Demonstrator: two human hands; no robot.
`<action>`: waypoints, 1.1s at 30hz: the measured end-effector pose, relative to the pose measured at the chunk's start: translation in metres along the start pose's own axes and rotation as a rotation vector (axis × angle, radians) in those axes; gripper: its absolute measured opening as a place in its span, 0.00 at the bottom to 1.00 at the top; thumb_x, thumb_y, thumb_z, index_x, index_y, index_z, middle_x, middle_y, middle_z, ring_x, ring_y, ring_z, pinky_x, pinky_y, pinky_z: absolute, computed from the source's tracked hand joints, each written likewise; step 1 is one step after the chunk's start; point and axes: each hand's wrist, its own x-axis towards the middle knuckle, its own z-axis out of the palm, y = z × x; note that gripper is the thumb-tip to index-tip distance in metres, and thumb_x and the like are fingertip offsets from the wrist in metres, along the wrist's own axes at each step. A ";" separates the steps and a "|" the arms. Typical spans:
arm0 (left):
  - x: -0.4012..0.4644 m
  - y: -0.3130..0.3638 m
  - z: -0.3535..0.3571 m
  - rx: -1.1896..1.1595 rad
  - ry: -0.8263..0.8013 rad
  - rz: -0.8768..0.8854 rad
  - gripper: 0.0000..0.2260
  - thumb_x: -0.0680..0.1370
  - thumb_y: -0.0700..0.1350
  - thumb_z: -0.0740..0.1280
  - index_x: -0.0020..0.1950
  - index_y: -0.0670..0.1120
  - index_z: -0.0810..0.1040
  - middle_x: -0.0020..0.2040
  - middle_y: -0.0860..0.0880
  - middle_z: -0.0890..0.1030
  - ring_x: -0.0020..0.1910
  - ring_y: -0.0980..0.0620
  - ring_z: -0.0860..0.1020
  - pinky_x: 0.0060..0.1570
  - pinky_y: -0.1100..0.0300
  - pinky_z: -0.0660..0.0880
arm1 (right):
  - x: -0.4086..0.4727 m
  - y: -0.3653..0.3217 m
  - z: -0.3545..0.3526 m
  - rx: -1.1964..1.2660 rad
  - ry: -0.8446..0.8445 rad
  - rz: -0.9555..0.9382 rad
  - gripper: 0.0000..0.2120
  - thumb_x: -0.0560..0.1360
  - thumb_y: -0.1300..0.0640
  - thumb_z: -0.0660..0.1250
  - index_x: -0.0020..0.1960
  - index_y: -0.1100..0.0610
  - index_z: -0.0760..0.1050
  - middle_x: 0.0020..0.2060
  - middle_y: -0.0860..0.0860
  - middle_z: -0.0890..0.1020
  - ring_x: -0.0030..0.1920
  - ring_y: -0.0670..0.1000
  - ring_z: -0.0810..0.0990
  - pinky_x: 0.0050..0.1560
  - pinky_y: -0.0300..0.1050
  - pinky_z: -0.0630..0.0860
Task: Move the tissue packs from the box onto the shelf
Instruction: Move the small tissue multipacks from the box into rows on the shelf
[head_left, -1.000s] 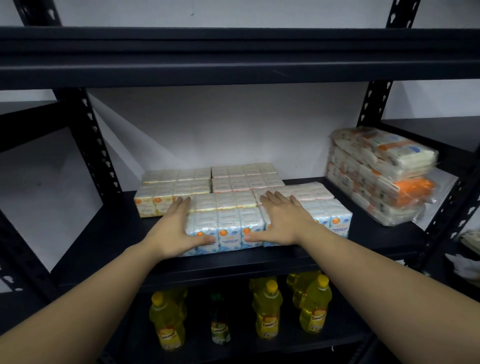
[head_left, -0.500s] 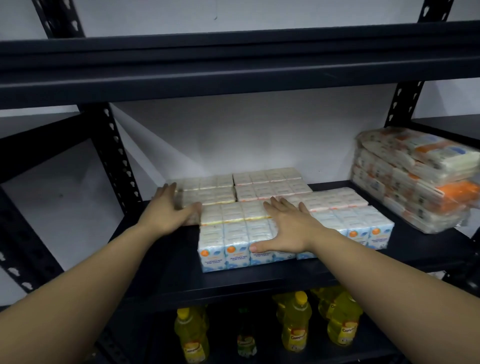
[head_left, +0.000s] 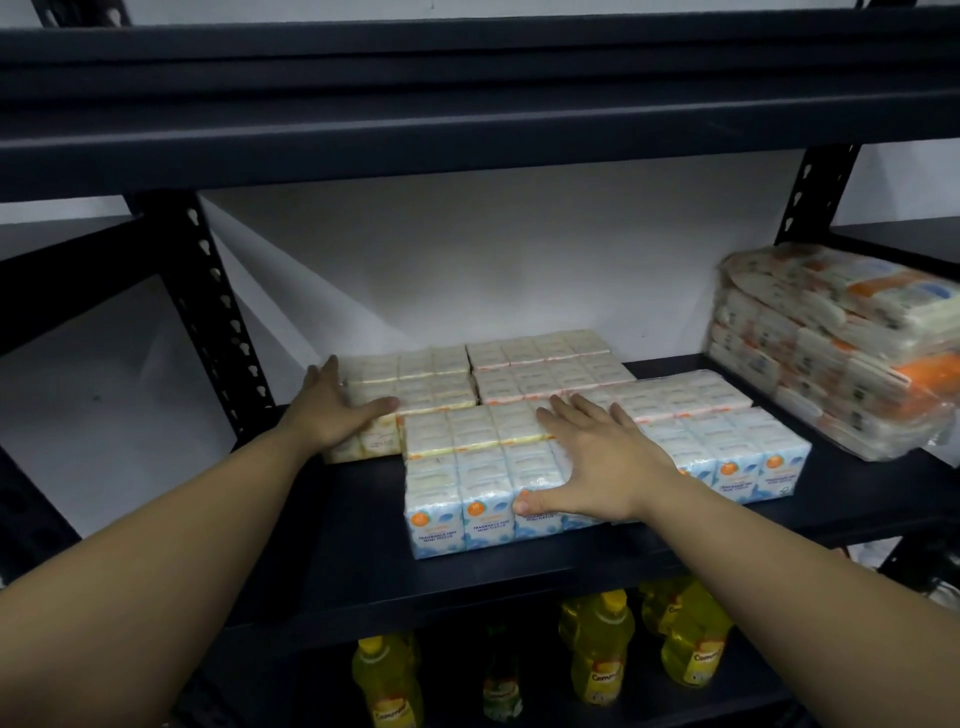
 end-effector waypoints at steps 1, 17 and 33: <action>0.001 0.000 0.001 -0.014 -0.003 -0.021 0.62 0.57 0.78 0.73 0.81 0.49 0.55 0.81 0.44 0.58 0.76 0.43 0.66 0.73 0.45 0.67 | 0.000 0.000 0.000 0.003 0.000 0.001 0.64 0.58 0.12 0.53 0.84 0.46 0.44 0.83 0.46 0.44 0.82 0.48 0.40 0.81 0.60 0.41; 0.020 0.008 0.022 -0.153 -0.057 0.061 0.56 0.59 0.72 0.79 0.77 0.48 0.60 0.71 0.53 0.67 0.64 0.48 0.77 0.63 0.45 0.77 | 0.000 -0.001 0.003 0.017 0.074 0.005 0.64 0.57 0.12 0.54 0.83 0.47 0.50 0.83 0.46 0.49 0.82 0.49 0.46 0.81 0.59 0.43; 0.015 0.068 0.050 -0.007 -0.199 0.084 0.54 0.69 0.68 0.74 0.83 0.49 0.47 0.80 0.46 0.54 0.78 0.44 0.60 0.72 0.51 0.63 | -0.006 -0.003 0.001 0.045 0.164 0.007 0.60 0.57 0.13 0.57 0.81 0.46 0.58 0.79 0.48 0.61 0.78 0.52 0.56 0.80 0.56 0.50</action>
